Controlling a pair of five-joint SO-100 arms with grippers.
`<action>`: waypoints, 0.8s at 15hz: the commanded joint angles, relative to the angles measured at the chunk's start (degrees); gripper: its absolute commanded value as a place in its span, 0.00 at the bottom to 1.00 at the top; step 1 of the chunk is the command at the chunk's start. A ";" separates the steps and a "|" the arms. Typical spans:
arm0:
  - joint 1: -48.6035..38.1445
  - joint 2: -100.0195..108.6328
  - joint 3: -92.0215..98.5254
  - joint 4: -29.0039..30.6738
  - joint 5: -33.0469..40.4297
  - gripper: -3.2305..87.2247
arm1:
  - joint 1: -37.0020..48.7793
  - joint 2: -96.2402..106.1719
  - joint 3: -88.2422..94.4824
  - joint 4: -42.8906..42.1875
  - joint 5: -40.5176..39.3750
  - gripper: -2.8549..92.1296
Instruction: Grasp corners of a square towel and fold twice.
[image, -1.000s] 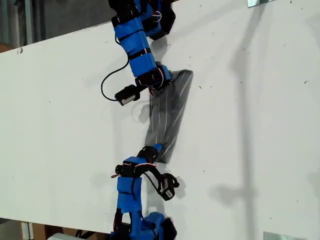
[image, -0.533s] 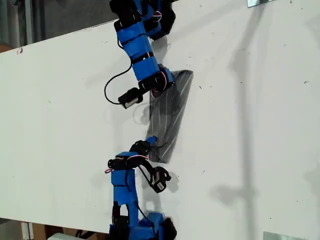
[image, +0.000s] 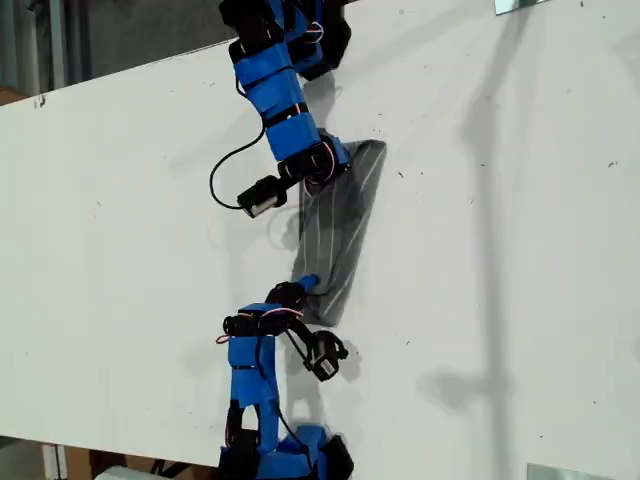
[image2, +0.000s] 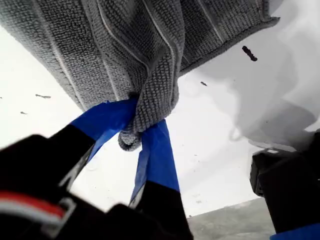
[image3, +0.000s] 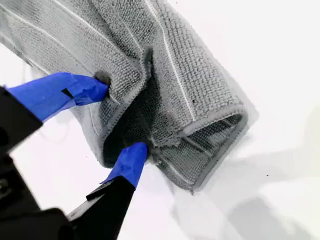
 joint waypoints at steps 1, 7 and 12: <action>2.72 0.53 -0.09 -1.49 -2.29 0.28 | -0.53 0.26 -3.43 -0.44 -0.35 0.03; 4.75 -3.78 -1.76 -3.96 -3.69 0.03 | -1.05 -0.09 -4.31 -0.62 -0.26 0.03; 5.27 2.20 -5.98 3.96 -2.37 0.03 | -2.37 0.62 -9.23 2.64 -0.44 0.03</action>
